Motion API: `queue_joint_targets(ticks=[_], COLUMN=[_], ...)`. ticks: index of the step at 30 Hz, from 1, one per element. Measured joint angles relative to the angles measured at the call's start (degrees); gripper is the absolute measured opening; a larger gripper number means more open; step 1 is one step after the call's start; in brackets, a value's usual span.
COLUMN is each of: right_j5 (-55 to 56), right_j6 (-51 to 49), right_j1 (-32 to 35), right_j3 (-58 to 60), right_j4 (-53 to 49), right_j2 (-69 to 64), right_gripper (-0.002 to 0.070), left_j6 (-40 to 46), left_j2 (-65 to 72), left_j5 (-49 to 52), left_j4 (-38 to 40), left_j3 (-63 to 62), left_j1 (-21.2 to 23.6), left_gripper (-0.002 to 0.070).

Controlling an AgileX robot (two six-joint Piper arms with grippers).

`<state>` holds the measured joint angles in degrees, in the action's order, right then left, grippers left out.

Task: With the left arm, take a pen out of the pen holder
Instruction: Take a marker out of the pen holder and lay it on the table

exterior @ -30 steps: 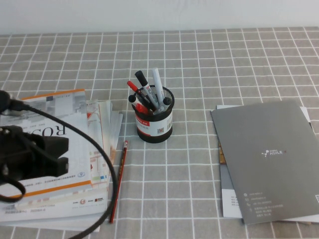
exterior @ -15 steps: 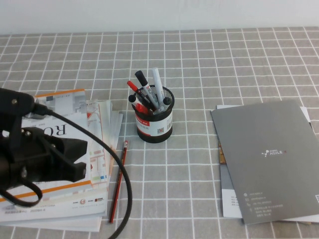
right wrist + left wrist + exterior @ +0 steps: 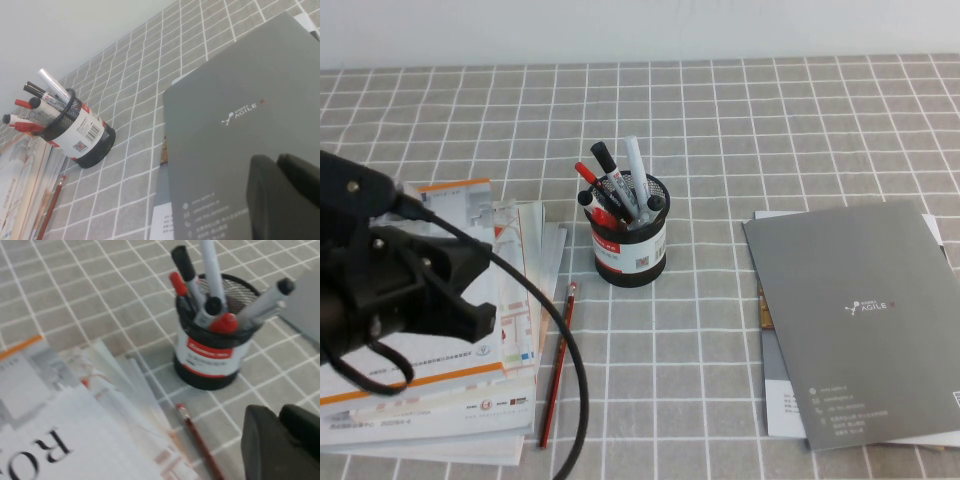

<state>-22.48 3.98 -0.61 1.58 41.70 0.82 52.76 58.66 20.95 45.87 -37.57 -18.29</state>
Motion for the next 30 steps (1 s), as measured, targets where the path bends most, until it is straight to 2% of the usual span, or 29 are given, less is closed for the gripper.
queue_joint_targets(ticks=[2, 6, 8, 10, 12, 16, 18, 20, 23, 30], right_j5=[0.0, 0.0, 0.0, 0.0, 0.0, 0.0, 0.0, 0.0, 0.0, 0.0], right_j6=[0.0, 0.0, 0.0, 0.0, 0.0, 0.0, 0.0, 0.0, 0.0, 0.0], right_j1=[0.0, 0.0, 0.0, 0.0, 0.0, 0.0, 0.0, 0.0, 0.0, 0.0], right_j3=[0.0, 0.0, 0.0, 0.0, 0.0, 0.0, 0.0, 0.0, 0.0, 0.0], right_j4=[0.0, 0.0, 0.0, 0.0, 0.0, 0.0, 0.0, 0.0, 0.0, 0.0], right_j2=[0.0, 0.0, 0.0, 0.0, 0.0, 0.0, 0.0, 0.0, 0.0, 0.0], right_gripper=[-0.0013, -0.0013, -0.0013, -0.0013, -0.0013, -0.0013, -0.0013, -0.0013, -0.0013, -0.0013], left_j6=[-4.1, -17.2, -27.4, -39.3, -50.0, -70.7, -78.3, -83.3, -85.9, -86.8], left_j2=[0.5, 1.6, 3.0, 4.4, 6.1, 10.6, 12.9, 15.5, 20.2, 30.0], left_j5=[-3.3, -9.8, -13.6, -16.2, -18.9, -26.4, -32.1, -39.0, -46.6, -52.5], left_j4=[-4.9, -14.5, -20.8, -29.0, -37.5, -58.0, -68.5, -75.6, -80.9, -82.7], left_j3=[0.0, 0.0, 0.0, 0.0, 0.0, 0.0, 0.0, 0.0, 0.0, 0.0], left_j1=[-1.7, -4.3, -4.8, -5.0, -5.0, -5.0, -5.0, -5.0, -5.0, -5.0], left_gripper=[0.0064, 0.0233, 0.0357, 0.0435, 0.0478, 0.0503, 0.0503, 0.0501, 0.0494, 0.049])
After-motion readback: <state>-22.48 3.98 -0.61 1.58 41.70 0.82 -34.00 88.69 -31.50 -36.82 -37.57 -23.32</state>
